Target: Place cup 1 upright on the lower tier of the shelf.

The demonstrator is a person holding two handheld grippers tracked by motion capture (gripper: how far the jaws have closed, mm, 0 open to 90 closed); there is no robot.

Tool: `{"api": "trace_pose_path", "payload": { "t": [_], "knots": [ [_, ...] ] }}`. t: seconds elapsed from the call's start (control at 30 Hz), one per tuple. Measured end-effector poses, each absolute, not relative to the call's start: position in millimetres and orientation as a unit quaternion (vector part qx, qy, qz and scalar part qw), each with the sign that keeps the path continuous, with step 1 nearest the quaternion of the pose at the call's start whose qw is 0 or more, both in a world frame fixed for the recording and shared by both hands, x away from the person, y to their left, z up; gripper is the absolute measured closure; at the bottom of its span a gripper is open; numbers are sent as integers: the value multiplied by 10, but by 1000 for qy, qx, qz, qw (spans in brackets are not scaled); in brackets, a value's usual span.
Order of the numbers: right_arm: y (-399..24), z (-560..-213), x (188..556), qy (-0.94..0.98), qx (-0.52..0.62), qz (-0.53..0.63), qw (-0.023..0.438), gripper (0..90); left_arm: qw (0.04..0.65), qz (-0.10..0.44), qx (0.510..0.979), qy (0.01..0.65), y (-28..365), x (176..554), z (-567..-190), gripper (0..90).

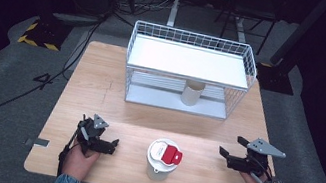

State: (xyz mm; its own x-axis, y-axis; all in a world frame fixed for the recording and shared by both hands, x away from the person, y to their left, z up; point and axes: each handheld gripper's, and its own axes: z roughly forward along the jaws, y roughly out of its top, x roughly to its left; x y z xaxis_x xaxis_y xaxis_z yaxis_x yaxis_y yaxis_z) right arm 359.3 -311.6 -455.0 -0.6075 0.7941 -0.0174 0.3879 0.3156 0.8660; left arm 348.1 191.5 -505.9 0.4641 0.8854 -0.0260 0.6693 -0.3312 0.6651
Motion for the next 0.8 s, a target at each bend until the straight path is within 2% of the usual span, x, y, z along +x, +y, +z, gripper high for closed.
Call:
{"api": "trace_pose_path", "payload": {
  "t": [0.43,0.8],
  "knots": [
    [-3294,-4900,3581,799,412,385,209,158,311,173,797,488,1915,3480,-5059,7],
    [-3319,-5027,3648,816,421,346,192,153,311,174,797,488,1915,3480,-5058,7]
  ]
}}
